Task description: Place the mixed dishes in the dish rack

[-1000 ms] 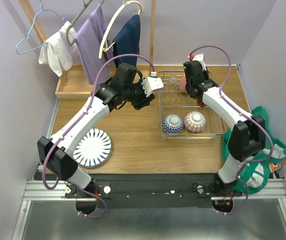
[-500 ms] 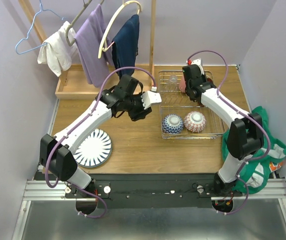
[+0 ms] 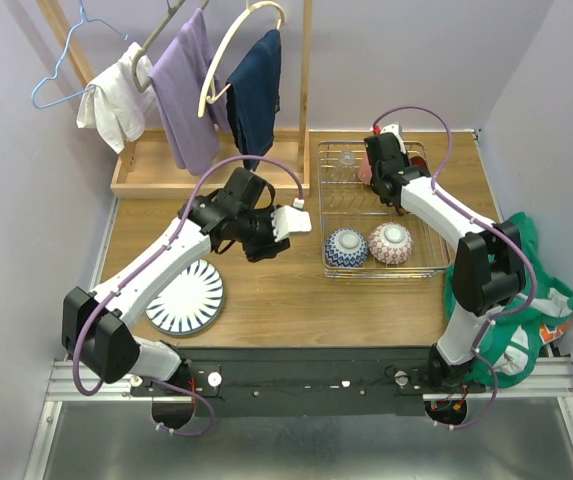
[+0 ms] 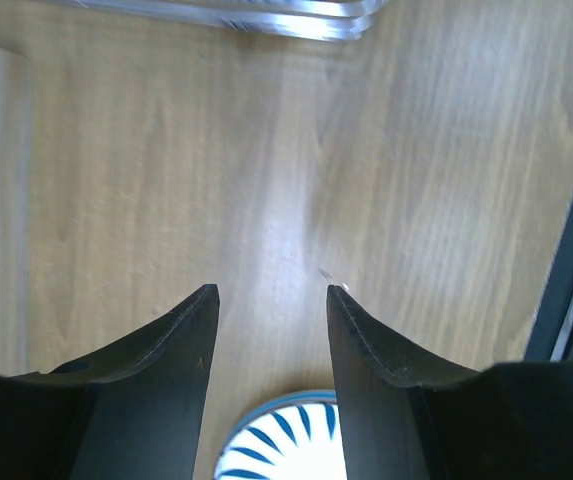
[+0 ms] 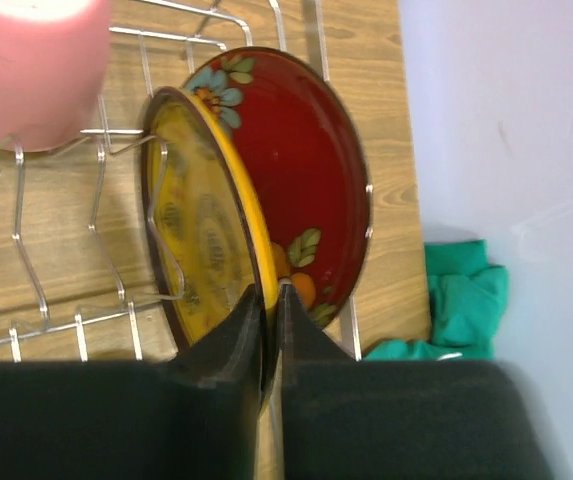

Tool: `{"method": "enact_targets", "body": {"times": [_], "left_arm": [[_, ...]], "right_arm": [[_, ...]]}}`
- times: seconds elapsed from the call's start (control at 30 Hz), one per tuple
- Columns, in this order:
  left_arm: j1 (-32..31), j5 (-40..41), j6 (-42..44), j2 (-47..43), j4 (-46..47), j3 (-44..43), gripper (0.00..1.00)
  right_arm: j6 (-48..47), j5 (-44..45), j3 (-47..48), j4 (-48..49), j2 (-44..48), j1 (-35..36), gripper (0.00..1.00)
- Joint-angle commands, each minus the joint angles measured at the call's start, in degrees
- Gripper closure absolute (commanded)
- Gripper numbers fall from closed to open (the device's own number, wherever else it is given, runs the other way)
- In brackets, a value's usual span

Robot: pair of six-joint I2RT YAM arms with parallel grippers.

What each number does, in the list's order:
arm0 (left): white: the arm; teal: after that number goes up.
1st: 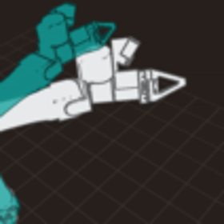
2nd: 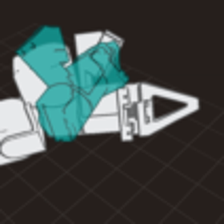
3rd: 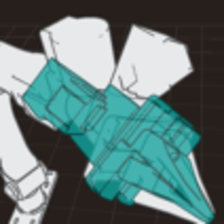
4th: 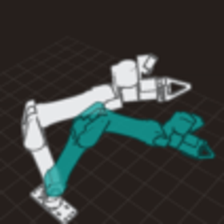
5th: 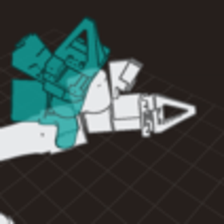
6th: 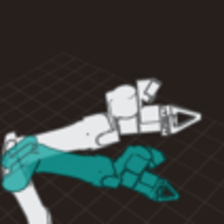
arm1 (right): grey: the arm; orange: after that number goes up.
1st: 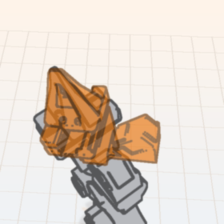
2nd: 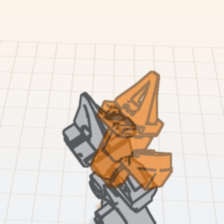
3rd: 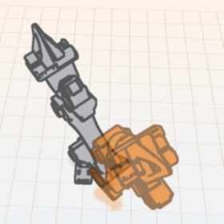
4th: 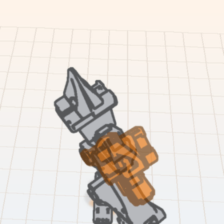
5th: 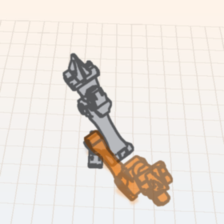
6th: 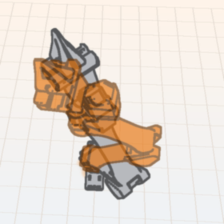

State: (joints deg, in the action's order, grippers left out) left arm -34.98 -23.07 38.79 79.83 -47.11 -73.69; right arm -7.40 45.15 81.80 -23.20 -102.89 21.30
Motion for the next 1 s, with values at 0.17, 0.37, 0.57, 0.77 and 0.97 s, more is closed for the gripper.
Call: {"method": "enact_targets", "body": {"times": [0.17, 0.37, 0.57, 0.77, 0.97], "left_arm": [[-0.17, 3.37, 9.38, -4.33, -6.24, 11.09, 0.43], [0.96, 10.32, 9.73, -9.33, -3.78, 19.09, 0.42], [7.37, 15.59, 14.47, -13.56, -3.78, 25.95, 0.40], [18.78, 15.08, 19.39, -12.08, -2.64, 26.76, 0.39], [28.47, 10.25, 21.33, -3.65, -1.23, 21.06, 0.38]], "right_arm": [[0.02, -2.87, -2.61, -0.09, 5.24, 0.06, 0.57], [0.45, -5.06, -1.91, -3.34, 11.56, 0.06, 0.41], [-1.29, -20.33, -7.43, -7.73, 20.16, 0.06, 0.02], [-3.15, -35.29, -11.04, -12.83, 26.59, -0.03, 0.00], [-1.30, -41.71, -12.37, -15.56, 29.76, -0.99, 0.00]]}}
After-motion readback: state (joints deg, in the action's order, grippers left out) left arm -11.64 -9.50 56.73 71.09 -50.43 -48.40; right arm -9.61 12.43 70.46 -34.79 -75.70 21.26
